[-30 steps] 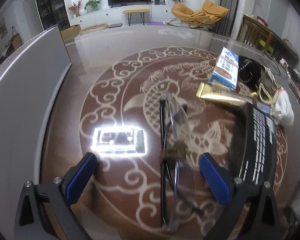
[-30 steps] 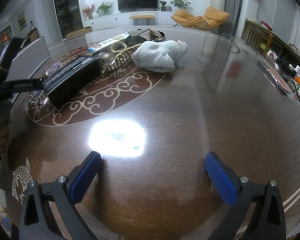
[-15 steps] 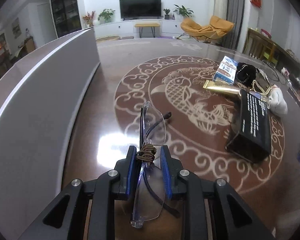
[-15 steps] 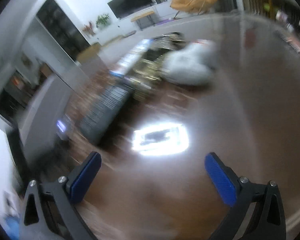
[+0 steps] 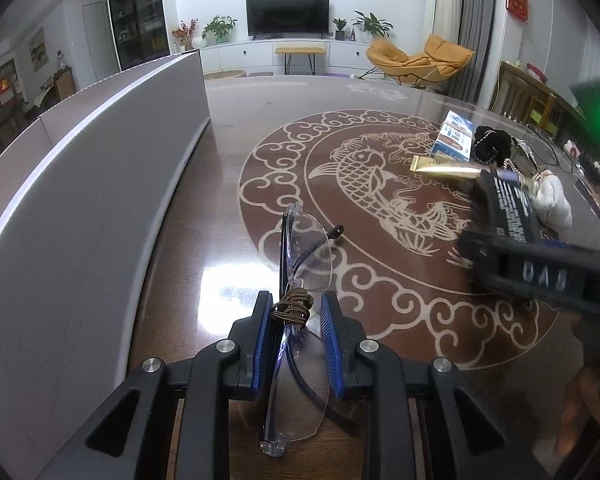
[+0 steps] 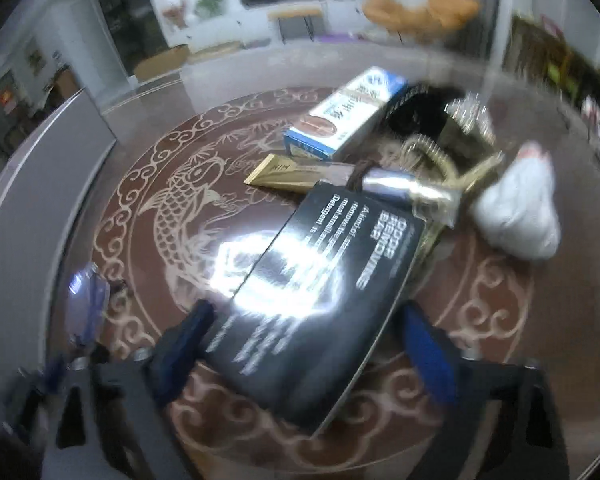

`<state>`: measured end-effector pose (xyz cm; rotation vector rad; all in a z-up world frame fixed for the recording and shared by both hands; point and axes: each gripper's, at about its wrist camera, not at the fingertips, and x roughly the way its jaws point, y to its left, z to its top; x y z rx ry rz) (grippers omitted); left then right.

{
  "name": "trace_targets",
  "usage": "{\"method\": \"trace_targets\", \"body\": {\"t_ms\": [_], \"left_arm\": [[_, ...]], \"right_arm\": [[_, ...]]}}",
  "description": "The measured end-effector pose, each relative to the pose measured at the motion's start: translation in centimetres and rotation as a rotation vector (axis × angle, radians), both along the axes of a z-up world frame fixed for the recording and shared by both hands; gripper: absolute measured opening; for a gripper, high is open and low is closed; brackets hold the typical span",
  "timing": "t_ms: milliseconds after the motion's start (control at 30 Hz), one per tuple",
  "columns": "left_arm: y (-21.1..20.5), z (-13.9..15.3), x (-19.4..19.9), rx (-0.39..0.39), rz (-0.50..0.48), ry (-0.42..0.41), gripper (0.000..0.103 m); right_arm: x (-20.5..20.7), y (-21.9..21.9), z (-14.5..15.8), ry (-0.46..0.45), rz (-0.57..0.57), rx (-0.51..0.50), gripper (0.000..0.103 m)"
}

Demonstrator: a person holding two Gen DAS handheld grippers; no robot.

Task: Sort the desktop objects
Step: 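Grasp the clear glasses with the left tool while the right tool grasps the black box, then lift the glasses and black box into the cardboard bin and release both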

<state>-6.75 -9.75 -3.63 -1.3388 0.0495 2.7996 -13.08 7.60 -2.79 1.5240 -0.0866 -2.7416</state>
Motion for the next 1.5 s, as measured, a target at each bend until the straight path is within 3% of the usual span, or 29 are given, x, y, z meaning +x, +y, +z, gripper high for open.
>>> {"method": "trace_targets", "body": {"t_ms": [167,300,433,533,700,733,833,867,1067,1500], "left_arm": [[0.2,-0.1,0.0,-0.011,-0.007,0.000,0.024],[1.4,-0.1,0.2,-0.016,-0.050,0.000,0.024],[3.8,-0.1,1.3,0.014,-0.100,-0.002,0.024],[6.4,-0.1,2.3,0.019,-0.155,-0.003,0.024],[7.5,0.0,2.4,0.022,-0.139,-0.005,0.030],[7.4,0.1,2.4,0.023,-0.140,-0.005,0.035],[7.5,-0.3,2.2,-0.018,-0.096,-0.029,0.083],[7.3,-0.3,2.1,-0.013,-0.082,-0.035,0.087],[7.5,-0.9,1.2,-0.001,-0.103,-0.074,0.102],[7.5,-1.1,1.1,0.002,-0.116,-0.080,0.103]], "right_arm": [[2.4,1.2,0.2,0.059,0.111,0.027,0.059],[6.0,3.1,-0.2,0.084,0.205,0.088,0.059],[10.5,7.0,-0.5,0.092,0.207,0.097,0.059],[11.8,9.8,-0.6,0.088,0.168,0.069,0.059],[11.6,11.5,-0.3,0.090,0.161,0.045,0.063],[11.3,11.4,-0.3,0.086,0.166,0.047,0.069],[10.8,10.6,-0.8,0.079,0.175,0.047,0.091],[10.8,10.3,-0.9,0.081,0.176,0.054,0.096],[10.8,11.0,-1.3,0.076,0.145,0.022,0.103],[11.0,10.6,-1.6,0.074,0.142,0.059,0.103]]}}
